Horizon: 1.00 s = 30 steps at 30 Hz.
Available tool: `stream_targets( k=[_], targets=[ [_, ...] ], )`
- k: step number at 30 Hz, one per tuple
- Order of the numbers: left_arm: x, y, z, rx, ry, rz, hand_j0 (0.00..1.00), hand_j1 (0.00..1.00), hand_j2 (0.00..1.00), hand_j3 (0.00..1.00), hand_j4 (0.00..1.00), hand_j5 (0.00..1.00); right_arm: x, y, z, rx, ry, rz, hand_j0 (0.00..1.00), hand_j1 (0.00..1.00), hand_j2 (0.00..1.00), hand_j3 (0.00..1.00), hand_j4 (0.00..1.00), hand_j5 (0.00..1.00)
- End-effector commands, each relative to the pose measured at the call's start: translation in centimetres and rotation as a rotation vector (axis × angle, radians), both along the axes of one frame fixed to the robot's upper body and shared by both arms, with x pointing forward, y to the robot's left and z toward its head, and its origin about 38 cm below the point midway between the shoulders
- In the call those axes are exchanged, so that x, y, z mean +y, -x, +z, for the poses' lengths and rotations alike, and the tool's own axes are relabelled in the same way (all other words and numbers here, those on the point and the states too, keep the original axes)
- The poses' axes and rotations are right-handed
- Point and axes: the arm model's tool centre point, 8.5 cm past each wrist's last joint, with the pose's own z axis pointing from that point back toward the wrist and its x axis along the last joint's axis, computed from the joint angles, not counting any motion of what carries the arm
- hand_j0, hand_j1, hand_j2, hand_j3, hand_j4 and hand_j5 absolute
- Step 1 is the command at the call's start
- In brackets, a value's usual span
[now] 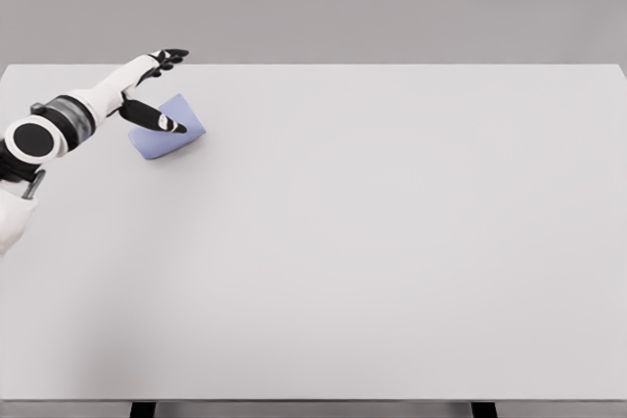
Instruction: Flip the cup with left arm and place it on the table
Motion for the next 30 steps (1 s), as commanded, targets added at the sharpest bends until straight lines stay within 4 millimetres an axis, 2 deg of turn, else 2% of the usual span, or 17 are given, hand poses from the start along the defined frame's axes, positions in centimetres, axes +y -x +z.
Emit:
stream_targets(
  k=[1, 9, 18, 21, 30],
  targets=[
    [-0.8, 0.3, -0.2, 0.037, 0.029, -0.003, 1.00, 1.00, 1.00, 1.00, 1.00, 1.00, 0.0, 0.0, 0.0, 0.000, 0.000, 0.000, 1.00, 1.00, 1.00, 1.00, 1.00, 1.00],
    [-1.0, 0.6, -0.6, 0.078, 0.020, 0.014, 1.00, 1.00, 1.00, 1.00, 1.00, 1.00, 0.0, 0.0, 0.0, 0.000, 0.000, 0.000, 1.00, 1.00, 1.00, 1.00, 1.00, 1.00],
    [1.5, 0.7, -0.7, 0.145, -0.037, 0.094, 1.00, 1.00, 1.00, 1.00, 1.00, 1.00, 0.0, 0.0, 0.0, 0.000, 0.000, 0.000, 1.00, 1.00, 1.00, 1.00, 1.00, 1.00],
    [1.8, 0.7, -0.7, 0.150, -0.040, 0.105, 1.00, 1.00, 1.00, 1.00, 1.00, 1.00, 0.0, 0.0, 0.0, 0.000, 0.000, 0.000, 1.00, 1.00, 1.00, 1.00, 1.00, 1.00],
    [0.5, 0.4, -1.2, 0.166, -0.082, 0.067, 1.00, 1.00, 1.00, 1.00, 1.00, 1.00, 0.0, 0.0, 0.0, 0.000, 0.000, 0.000, 1.00, 1.00, 1.00, 1.00, 1.00, 1.00]
  ],
)
